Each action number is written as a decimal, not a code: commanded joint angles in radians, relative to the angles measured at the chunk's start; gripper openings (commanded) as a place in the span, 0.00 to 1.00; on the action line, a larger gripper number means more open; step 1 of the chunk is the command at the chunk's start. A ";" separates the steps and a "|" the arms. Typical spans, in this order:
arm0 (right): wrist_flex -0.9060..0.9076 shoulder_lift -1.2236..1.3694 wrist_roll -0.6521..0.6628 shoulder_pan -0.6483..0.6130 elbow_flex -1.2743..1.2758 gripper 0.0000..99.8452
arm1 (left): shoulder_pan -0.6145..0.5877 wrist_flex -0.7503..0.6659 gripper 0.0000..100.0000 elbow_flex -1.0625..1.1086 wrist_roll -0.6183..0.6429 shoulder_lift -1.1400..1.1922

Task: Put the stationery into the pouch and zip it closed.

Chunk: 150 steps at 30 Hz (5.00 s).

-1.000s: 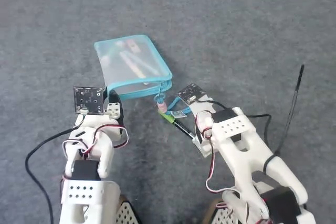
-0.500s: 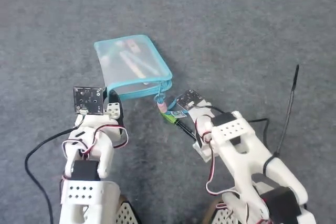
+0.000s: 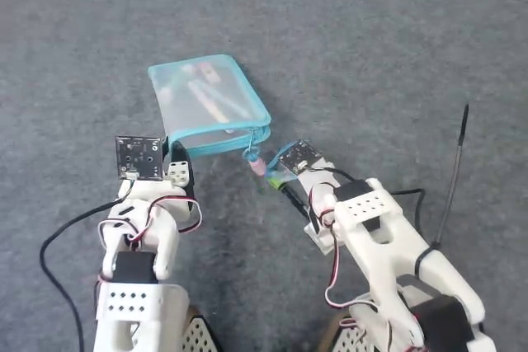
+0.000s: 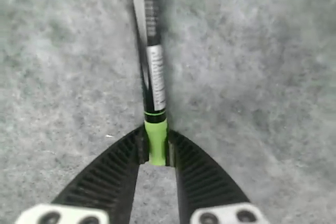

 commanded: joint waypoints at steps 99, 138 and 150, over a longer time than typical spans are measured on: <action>0.374 -0.073 0.029 -0.128 -0.927 0.19 | 0.003 -0.029 0.01 -0.018 -0.009 -0.020; -0.483 0.196 0.358 -0.189 -0.509 0.30 | 0.006 -0.031 0.01 -0.021 -0.009 -0.018; -0.496 0.173 0.350 -0.199 -0.486 0.01 | 0.006 -0.032 0.01 -0.021 -0.009 -0.017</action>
